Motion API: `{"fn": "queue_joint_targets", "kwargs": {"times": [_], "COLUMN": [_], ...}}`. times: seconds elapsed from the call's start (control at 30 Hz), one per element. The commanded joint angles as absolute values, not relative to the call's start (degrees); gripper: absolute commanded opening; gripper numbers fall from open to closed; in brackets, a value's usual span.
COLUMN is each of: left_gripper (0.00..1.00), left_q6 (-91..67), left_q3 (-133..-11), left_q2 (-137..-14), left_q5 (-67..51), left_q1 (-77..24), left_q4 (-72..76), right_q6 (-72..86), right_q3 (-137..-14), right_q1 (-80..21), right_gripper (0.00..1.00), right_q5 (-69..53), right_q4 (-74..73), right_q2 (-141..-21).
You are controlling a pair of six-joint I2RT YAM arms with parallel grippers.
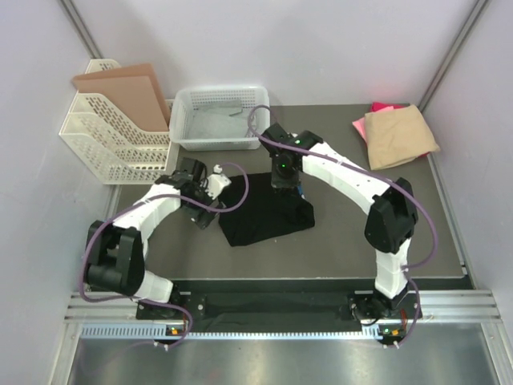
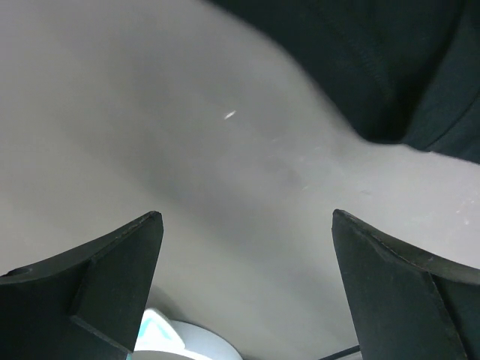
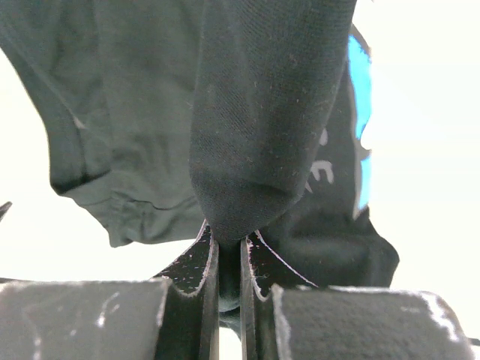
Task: Fold and stack the t-shirts
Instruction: Fold the long partially folded tshirt into a neat square
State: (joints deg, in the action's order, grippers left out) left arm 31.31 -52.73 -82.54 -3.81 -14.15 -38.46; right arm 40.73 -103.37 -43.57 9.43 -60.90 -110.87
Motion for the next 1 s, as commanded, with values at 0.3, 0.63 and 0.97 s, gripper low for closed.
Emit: {"fn": "queue_joint_targets", "kwargs": {"times": [0.3, 0.63, 0.97], "left_gripper": [0.99, 0.99, 0.99], "left_q6": [26.37, 25.93, 23.64], "left_q3": [-58.80, -62.22, -67.76], "left_q2": [-89.72, -98.61, -104.32], "left_q5": [1.14, 3.16, 2.46], "left_q1": [-29.52, -33.31, -41.56], "left_q4": [-33.05, -31.47, -32.70], "right_q6": [38.94, 36.13, 31.82], "right_q3": [-92.03, -79.82, -76.64], "right_q1": [-34.28, -24.97, -10.83], "right_gripper": [0.00, 0.00, 0.00], "right_q5": [8.61, 7.03, 7.47], "right_q4": [-57.75, -53.79, -52.82], "right_q2": [-98.79, -93.26, -90.79]}}
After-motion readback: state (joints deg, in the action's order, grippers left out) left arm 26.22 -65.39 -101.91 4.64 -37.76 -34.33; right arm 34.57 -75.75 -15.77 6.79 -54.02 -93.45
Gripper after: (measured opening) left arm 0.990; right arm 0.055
